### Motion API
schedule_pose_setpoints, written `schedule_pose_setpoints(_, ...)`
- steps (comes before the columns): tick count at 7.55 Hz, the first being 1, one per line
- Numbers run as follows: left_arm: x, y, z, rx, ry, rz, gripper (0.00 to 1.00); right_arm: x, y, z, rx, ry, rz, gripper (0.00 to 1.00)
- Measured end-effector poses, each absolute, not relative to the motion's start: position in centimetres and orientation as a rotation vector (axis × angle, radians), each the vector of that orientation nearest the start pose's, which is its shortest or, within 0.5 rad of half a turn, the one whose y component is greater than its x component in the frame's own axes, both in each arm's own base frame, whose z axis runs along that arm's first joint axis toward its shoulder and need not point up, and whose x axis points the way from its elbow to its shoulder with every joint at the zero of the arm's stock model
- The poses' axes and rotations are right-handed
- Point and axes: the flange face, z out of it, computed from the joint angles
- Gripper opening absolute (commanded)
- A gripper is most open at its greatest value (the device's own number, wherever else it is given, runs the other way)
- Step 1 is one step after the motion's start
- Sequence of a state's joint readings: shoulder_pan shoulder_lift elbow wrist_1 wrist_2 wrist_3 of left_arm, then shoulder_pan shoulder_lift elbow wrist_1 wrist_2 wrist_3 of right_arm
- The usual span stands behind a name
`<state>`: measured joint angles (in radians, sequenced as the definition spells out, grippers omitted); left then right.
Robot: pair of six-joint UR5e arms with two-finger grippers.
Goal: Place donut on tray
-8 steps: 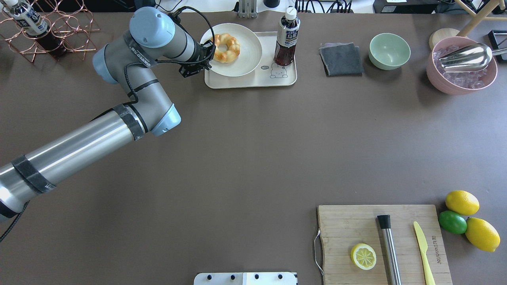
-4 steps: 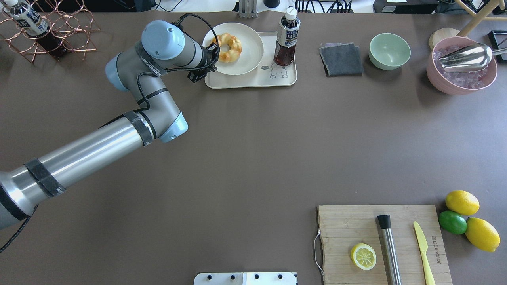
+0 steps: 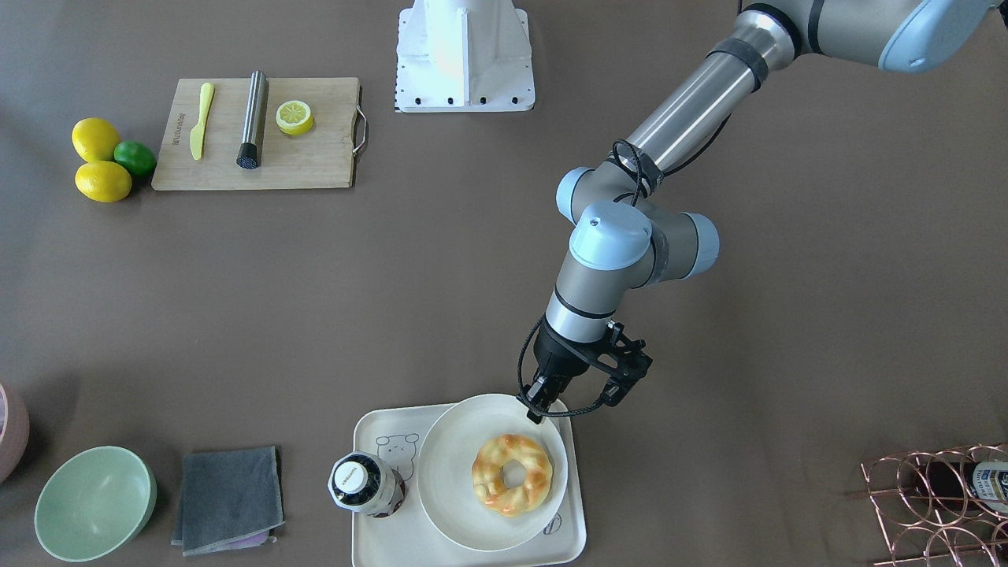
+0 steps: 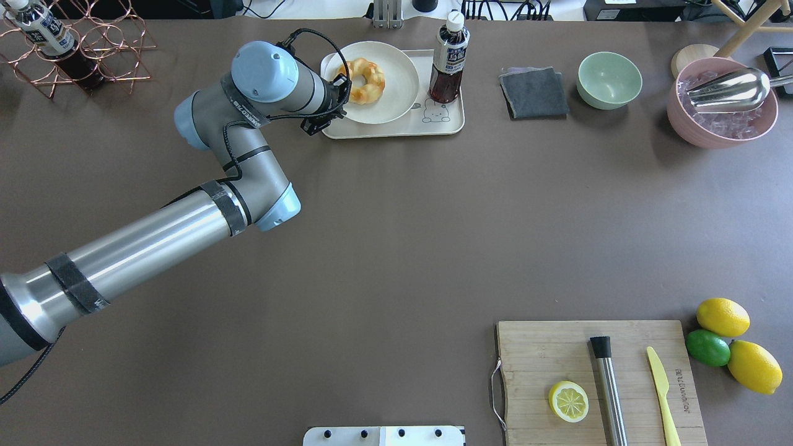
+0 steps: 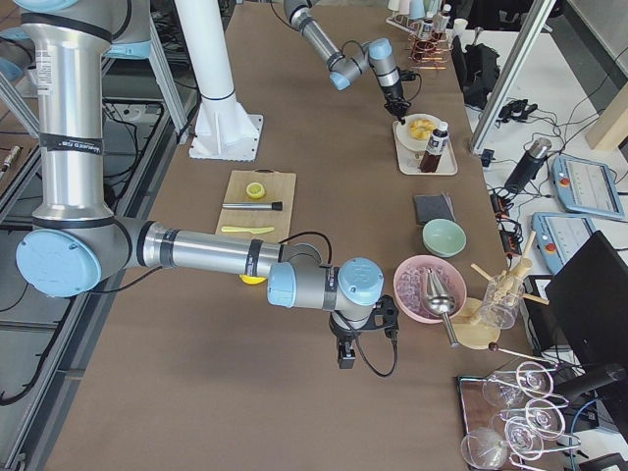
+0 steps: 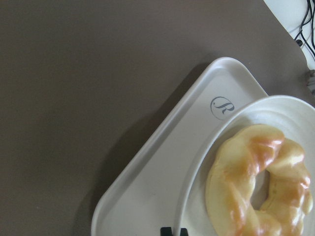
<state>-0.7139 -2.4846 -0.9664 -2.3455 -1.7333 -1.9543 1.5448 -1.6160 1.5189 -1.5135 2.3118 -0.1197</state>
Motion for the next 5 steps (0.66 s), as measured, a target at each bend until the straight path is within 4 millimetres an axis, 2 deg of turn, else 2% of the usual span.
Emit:
schedule_pose_setpoints(2, 57.16, -63.31, 26.22, 0.094, 1.123, -0.877, 0.98, 5.37, -46.90, 70.27, -0.004, -0.745, -0.124, 1.00)
schedule_pose_setpoints(5, 56.40, -63.72, 25.59, 0.104, 1.135, -0.876, 0.98, 5.30, -46.94, 70.19, -0.005, -0.754, -0.123, 1.00)
